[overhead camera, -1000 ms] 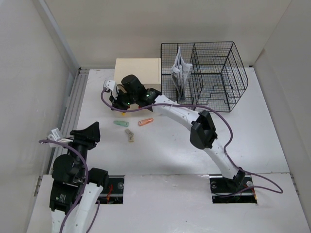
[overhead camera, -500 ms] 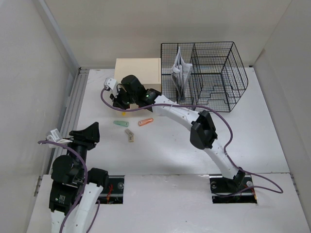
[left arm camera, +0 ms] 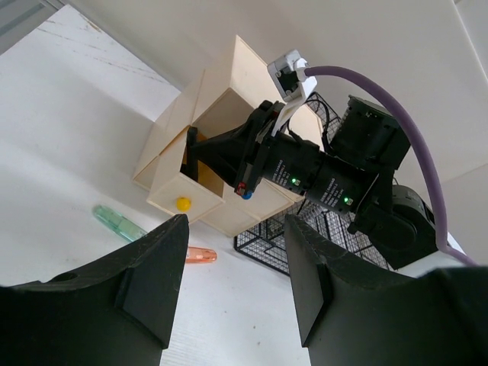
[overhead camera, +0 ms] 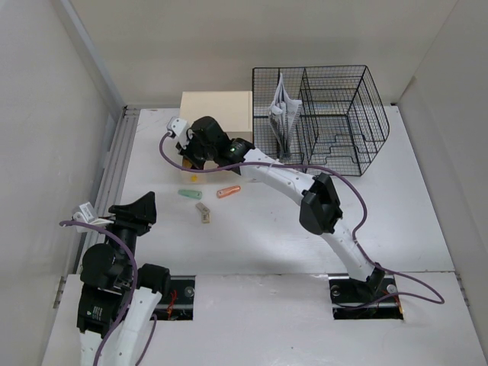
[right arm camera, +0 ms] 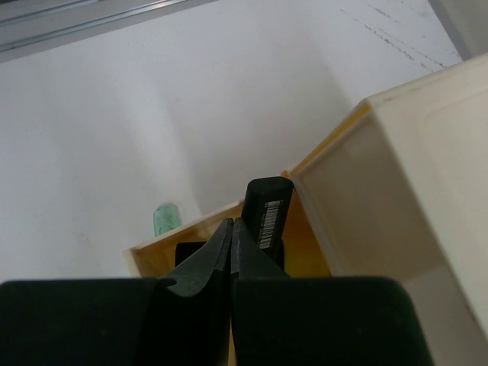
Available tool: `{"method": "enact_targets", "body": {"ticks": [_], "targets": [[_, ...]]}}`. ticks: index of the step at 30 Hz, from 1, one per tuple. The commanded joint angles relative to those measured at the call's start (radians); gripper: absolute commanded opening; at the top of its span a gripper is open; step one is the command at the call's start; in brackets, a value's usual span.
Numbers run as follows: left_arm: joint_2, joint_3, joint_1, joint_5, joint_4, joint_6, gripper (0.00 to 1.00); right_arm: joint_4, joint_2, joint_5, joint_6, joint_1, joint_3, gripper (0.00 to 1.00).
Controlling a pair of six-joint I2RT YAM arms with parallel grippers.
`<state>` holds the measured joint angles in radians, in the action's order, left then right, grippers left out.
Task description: Organize the desk
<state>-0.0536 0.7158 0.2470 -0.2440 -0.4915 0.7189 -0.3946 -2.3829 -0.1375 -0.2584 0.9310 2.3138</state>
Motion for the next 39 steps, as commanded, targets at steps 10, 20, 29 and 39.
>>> {"method": "enact_targets", "body": {"ticks": [10,20,29,39], "targets": [[0.012,0.042,0.005,0.000,0.027,-0.013,0.50,0.046,0.079,0.093,-0.027,0.011,0.019,0.01],[0.012,0.042,0.005,0.000,0.018,-0.013,0.50,0.011,0.080,-0.019,-0.007,0.011,0.117,0.00],[0.021,0.033,0.005,0.009,0.018,-0.013,0.50,0.059,0.057,0.076,0.004,0.011,0.118,0.00],[0.021,0.033,0.005,0.009,0.018,-0.013,0.50,0.137,0.037,0.148,-0.005,0.011,0.093,0.00]]}}
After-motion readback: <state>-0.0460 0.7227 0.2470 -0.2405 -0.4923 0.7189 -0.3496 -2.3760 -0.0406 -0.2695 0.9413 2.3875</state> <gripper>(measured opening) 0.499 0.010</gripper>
